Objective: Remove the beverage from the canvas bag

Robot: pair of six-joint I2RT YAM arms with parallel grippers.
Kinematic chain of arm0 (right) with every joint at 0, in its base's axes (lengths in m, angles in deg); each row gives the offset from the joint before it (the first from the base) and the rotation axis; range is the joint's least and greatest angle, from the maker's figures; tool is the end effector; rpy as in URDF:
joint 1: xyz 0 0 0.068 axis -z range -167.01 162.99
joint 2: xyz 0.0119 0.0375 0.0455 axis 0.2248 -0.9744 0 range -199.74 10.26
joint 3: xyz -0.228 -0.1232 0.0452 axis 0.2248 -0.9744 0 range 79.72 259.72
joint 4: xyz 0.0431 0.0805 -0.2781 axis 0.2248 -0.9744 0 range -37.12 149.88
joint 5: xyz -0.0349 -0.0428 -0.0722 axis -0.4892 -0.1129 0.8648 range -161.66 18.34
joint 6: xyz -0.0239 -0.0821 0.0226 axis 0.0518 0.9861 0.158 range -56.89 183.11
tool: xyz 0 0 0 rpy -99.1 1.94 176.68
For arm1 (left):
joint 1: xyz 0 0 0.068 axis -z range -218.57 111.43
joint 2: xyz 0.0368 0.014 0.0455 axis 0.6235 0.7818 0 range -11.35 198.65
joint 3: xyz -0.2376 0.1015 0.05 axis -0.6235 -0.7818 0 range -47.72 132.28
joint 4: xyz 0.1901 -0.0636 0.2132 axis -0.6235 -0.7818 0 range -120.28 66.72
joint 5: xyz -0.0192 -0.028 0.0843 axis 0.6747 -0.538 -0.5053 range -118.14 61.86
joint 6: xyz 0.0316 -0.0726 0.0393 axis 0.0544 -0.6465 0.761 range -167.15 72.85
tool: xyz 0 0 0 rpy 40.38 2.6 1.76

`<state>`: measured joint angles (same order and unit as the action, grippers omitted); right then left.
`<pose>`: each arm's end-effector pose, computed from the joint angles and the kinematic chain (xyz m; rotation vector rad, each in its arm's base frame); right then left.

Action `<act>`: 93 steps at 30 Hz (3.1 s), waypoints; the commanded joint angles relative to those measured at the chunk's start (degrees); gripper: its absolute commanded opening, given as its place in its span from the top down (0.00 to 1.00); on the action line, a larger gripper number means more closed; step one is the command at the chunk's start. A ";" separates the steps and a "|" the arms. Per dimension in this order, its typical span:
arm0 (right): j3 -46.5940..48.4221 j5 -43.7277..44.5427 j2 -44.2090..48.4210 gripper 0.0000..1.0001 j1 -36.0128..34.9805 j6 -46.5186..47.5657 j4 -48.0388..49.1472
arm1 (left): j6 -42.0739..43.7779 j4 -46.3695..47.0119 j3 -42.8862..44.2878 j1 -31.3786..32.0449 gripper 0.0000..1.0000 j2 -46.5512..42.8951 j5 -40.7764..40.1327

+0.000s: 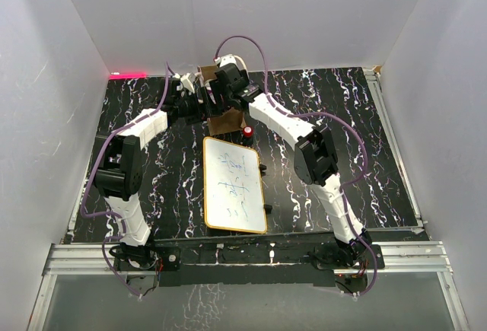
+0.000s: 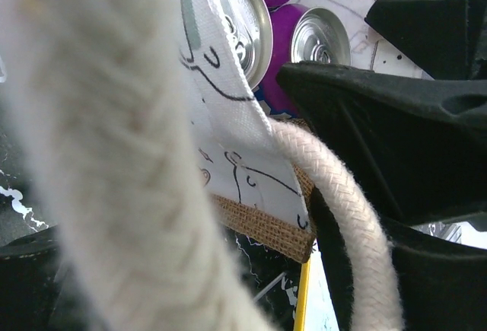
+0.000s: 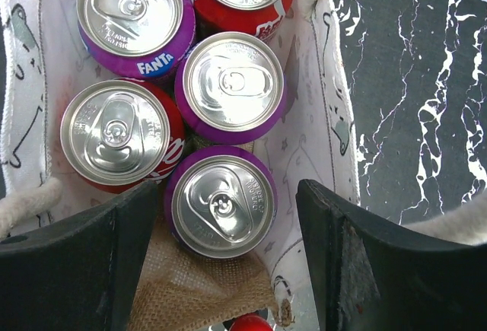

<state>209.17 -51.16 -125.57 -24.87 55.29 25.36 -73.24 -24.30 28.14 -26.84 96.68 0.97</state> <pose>0.4881 0.3445 0.2225 -0.3990 2.1953 0.0237 0.4674 -0.1361 0.1797 0.0314 2.2120 -0.9219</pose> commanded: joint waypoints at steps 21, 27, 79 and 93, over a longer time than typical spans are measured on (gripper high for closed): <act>5.35 -11.00 -9.05 0.15 2.00 12.45 -12.56 | 1.22 -2.76 -0.97 0.69 0.24 0.40 5.86; 6.74 -12.33 -12.21 0.18 2.50 11.23 -14.42 | 1.56 -3.03 -1.15 0.75 0.24 0.20 5.11; 10.53 -8.23 1.19 0.92 1.07 6.59 2.61 | 4.84 -0.53 -4.08 0.70 0.09 -7.46 3.25; 8.52 -10.69 4.05 0.92 1.72 5.98 5.88 | 5.87 -10.23 0.26 0.74 0.07 -14.83 -4.90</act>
<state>216.14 -60.37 -128.83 -23.34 63.05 20.74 -68.30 -30.31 26.26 -25.97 87.59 -0.76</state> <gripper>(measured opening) 0.658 0.927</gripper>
